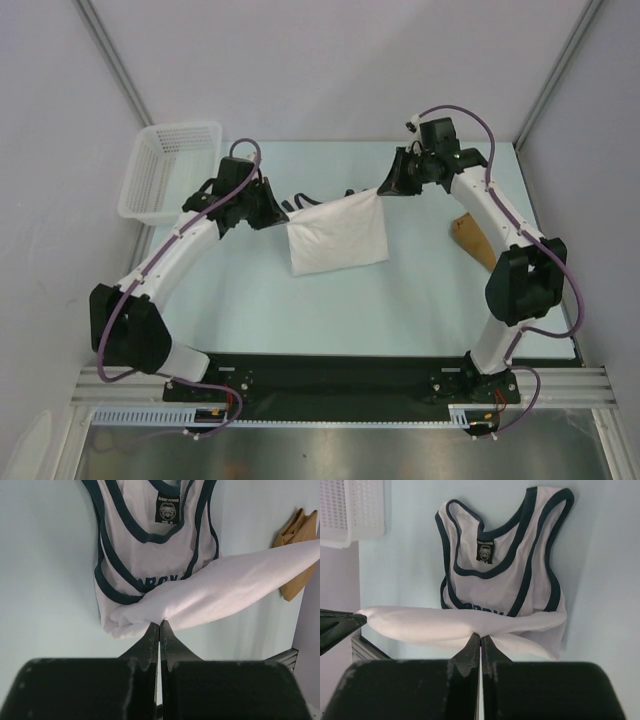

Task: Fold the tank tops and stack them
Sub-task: Fold the tank top

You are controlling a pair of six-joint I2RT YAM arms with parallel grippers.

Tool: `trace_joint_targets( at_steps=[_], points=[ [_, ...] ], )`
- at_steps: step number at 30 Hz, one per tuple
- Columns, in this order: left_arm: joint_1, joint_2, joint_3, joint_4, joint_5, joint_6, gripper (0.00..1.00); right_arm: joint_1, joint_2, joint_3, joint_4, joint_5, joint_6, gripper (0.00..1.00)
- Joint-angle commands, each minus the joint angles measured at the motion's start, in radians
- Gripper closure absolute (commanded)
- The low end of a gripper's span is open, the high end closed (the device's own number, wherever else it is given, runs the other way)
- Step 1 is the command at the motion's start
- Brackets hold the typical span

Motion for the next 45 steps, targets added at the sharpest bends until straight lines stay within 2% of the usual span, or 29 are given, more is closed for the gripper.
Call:
trace_joint_targets(
  at_steps=[1, 22, 26, 33, 35, 37, 38, 39, 40, 42, 43, 45],
  points=[
    [0.036, 0.058, 0.075, 0.033, 0.028, 0.036, 1.0, -0.009, 0.056, 0.1, 0.033, -0.035, 0.0, 1.0],
    [0.162, 0.468, 0.395, 0.047, 0.08, 0.054, 1.0, -0.068, 0.51, 0.522, 0.08, -0.128, 0.088, 0.99],
    [0.168, 0.574, 0.501, 0.026, 0.086, 0.062, 1.0, -0.068, 0.573, 0.559, 0.112, -0.13, 0.124, 0.98],
    [0.186, 0.735, 0.586, 0.065, 0.097, 0.036, 0.97, -0.072, 0.685, 0.551, 0.268, -0.148, 0.198, 0.92],
    [0.189, 0.771, 0.63, 0.076, 0.095, 0.031, 0.92, -0.072, 0.72, 0.544, 0.307, -0.148, 0.218, 0.9],
    [0.191, 0.808, 0.652, 0.09, 0.086, 0.037, 0.8, -0.072, 0.732, 0.521, 0.356, -0.134, 0.241, 0.88],
    [0.189, 0.815, 0.675, 0.09, 0.077, 0.043, 0.72, -0.072, 0.729, 0.507, 0.371, -0.131, 0.243, 0.81],
    [0.189, 0.809, 0.681, 0.09, 0.054, 0.049, 0.6, -0.072, 0.722, 0.491, 0.399, -0.124, 0.24, 0.58],
    [0.191, 0.796, 0.682, 0.084, 0.039, 0.063, 0.39, -0.071, 0.703, 0.447, 0.408, -0.111, 0.226, 0.48],
    [0.189, 0.738, 0.675, 0.076, -0.006, 0.083, 0.29, -0.071, 0.622, 0.383, 0.456, -0.072, 0.201, 0.26],
    [0.191, 0.714, 0.667, 0.07, -0.046, 0.097, 0.23, -0.071, 0.591, 0.341, 0.467, -0.055, 0.189, 0.22],
    [0.188, 0.658, 0.614, 0.071, -0.061, 0.109, 0.23, -0.072, 0.498, 0.248, 0.477, -0.022, 0.152, 0.21]
  ],
)
